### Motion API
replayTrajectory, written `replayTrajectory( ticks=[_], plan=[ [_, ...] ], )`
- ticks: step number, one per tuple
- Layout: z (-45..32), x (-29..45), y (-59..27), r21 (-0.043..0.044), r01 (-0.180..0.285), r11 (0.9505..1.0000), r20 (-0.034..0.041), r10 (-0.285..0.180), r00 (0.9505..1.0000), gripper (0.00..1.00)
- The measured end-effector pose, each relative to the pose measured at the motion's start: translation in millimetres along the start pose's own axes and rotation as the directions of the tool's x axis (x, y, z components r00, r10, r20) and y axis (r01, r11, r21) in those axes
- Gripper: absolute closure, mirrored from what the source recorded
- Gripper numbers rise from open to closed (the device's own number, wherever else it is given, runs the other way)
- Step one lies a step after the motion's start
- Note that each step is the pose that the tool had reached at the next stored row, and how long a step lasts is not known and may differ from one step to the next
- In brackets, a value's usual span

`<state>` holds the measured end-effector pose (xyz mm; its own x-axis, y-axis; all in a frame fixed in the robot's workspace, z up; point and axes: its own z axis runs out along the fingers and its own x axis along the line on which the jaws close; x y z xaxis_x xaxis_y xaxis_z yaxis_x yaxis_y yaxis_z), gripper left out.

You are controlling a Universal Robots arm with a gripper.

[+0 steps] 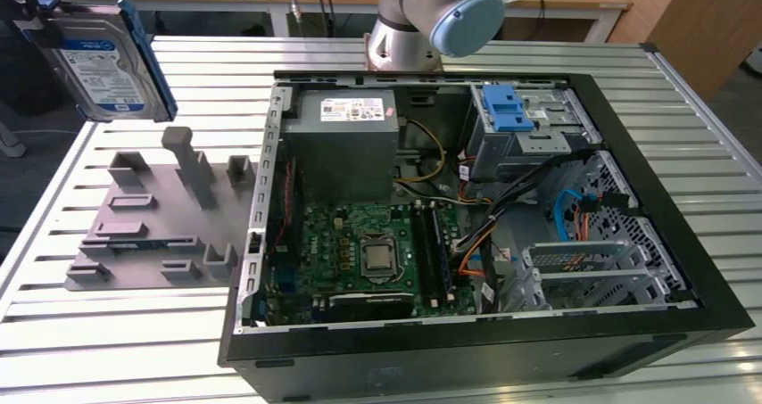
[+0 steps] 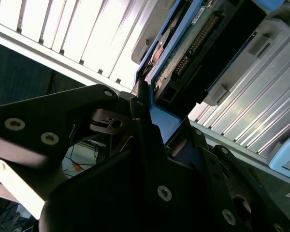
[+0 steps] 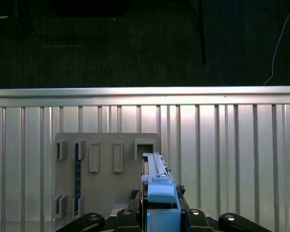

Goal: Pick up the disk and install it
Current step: 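Pick up the disk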

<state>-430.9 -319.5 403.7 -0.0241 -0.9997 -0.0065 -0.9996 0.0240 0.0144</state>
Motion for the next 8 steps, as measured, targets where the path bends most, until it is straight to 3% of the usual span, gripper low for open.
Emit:
replayTrajectory(
  ticks=[8],
  plan=[
    [-3.6, 0.0, 0.1, 0.0000, 0.000, 1.0000, 0.0000, 0.000, 1.0000, 0.64]
  ],
)
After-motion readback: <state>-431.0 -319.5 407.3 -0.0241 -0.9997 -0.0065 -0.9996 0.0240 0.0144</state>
